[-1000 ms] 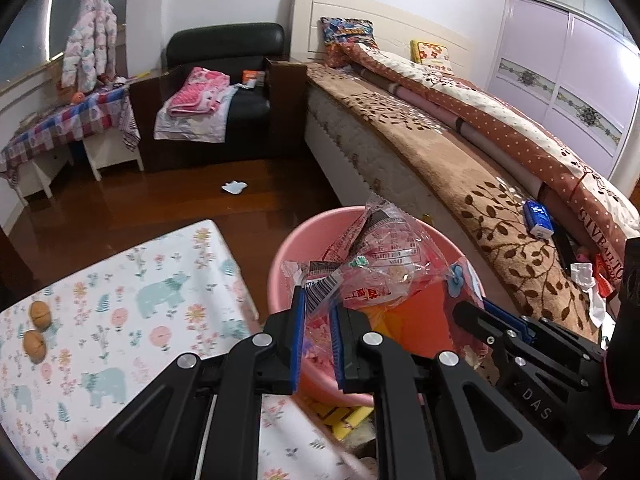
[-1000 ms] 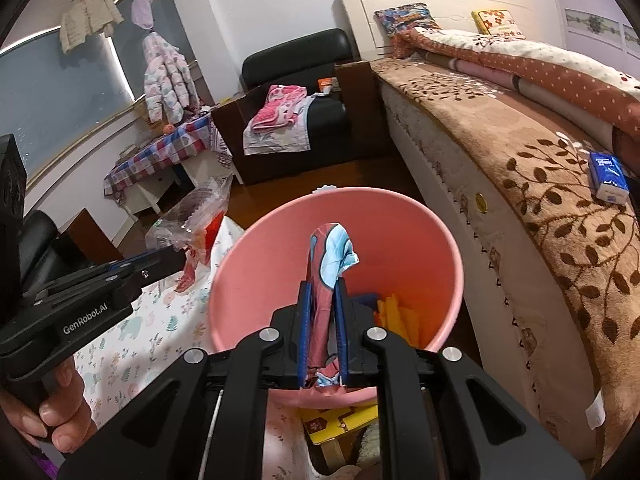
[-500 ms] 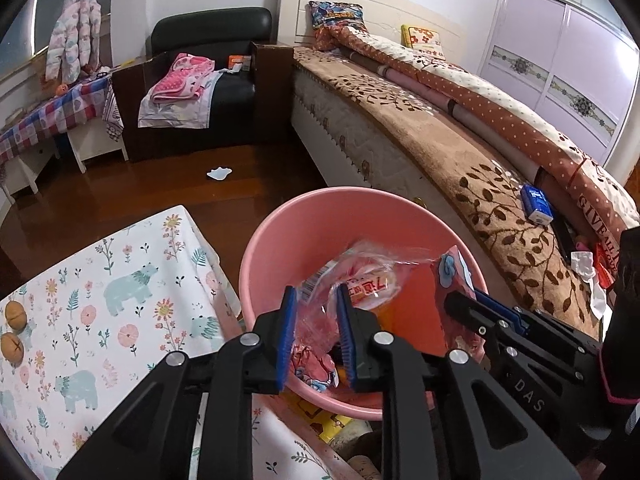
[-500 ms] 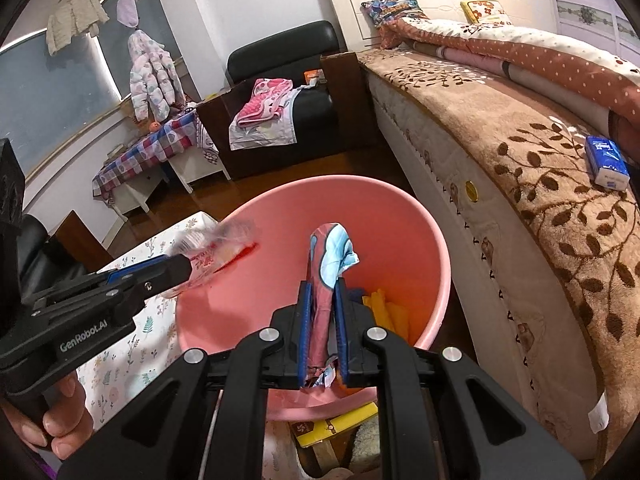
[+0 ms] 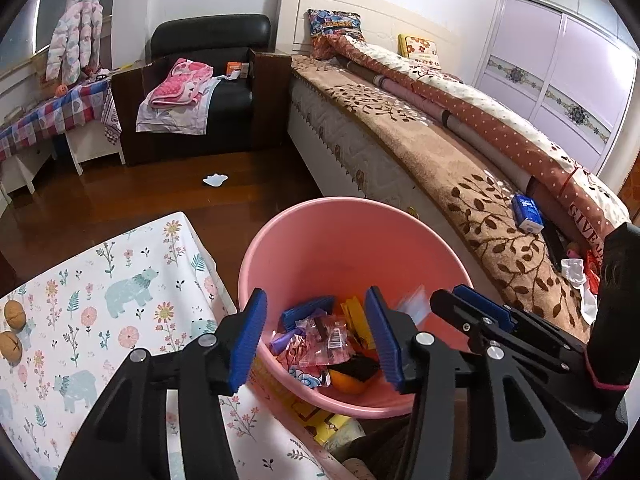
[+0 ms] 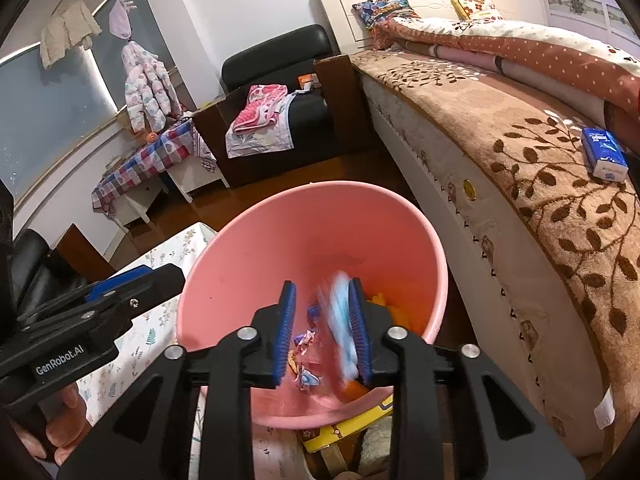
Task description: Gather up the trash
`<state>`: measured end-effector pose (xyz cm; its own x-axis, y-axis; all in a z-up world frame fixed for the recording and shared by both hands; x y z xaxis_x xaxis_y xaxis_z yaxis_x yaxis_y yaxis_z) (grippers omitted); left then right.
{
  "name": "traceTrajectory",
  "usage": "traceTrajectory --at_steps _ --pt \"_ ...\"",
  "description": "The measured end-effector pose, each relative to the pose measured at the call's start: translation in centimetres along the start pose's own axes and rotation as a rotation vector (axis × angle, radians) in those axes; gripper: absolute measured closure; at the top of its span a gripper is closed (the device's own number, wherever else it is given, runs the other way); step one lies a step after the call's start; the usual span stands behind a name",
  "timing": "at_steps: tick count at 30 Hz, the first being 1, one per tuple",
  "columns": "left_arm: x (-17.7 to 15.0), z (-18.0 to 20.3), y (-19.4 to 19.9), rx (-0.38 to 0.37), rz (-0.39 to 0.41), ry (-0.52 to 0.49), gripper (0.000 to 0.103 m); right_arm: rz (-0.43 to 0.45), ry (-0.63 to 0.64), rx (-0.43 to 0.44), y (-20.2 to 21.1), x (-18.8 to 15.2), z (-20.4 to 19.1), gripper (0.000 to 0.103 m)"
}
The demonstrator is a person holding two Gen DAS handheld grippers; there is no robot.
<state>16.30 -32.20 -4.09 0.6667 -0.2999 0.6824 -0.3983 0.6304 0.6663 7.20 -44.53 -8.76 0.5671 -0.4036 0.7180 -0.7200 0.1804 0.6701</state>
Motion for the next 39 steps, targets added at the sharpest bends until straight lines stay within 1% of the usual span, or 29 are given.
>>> traceTrajectory --at_steps 3,8,9,10,11,14,20,29,31,33,35,39 --pt "-0.1 -0.1 0.7 0.004 0.011 0.004 0.048 0.009 0.009 0.004 0.5 0.0 -0.2 0.072" --pt "-0.4 -0.1 1.9 0.016 0.035 0.010 0.047 0.030 0.016 0.013 1.4 -0.1 -0.6 0.071" --pt "-0.4 -0.2 2.2 0.019 0.038 0.013 0.047 0.033 0.017 0.019 1.7 -0.3 -0.7 0.069" --pt "-0.5 -0.2 2.5 0.023 0.042 0.016 0.047 0.036 0.016 0.022 1.9 -0.4 -0.7 0.064" --pt "-0.6 -0.2 2.7 0.025 0.045 0.016 0.047 0.040 0.015 0.025 2.2 -0.5 -0.8 0.061" --pt "-0.8 -0.1 3.4 0.034 0.057 0.016 0.047 0.050 0.021 0.032 3.0 -0.9 -1.2 0.058" --pt "-1.5 -0.2 4.9 0.052 0.070 0.011 0.047 0.069 0.037 0.028 4.3 -1.4 -1.9 0.056" --pt "-2.4 0.1 6.6 0.071 0.085 0.004 0.047 0.124 0.073 0.014 6.5 -1.7 -3.1 0.056" --pt "-2.6 0.1 7.1 0.074 0.091 0.004 0.046 0.136 0.080 0.011 6.9 -1.8 -3.3 0.056" --pt "-2.8 0.1 7.6 0.081 0.098 0.008 0.040 0.145 0.084 0.007 7.4 -2.0 -3.7 0.055" --pt "-3.0 0.0 8.2 0.085 0.108 0.015 0.040 0.149 0.084 0.007 7.6 -2.0 -3.8 0.047" --pt "-3.6 -0.3 9.4 0.094 0.124 0.029 0.039 0.161 0.095 0.007 8.4 -2.4 -4.5 0.045"
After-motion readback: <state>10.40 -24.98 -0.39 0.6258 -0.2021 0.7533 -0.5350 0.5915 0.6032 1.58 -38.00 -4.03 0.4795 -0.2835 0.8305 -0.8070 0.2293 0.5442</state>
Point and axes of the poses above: each gripper's, at about its wrist camera, not at the fingertips, and y roughly against the way its jaws point, z to its right, x to its top, the point moved 3 cm from there along -y, roughly the way its jaws point, and after that the axes turned 12 degrees about -x, right-handed, at the moved point
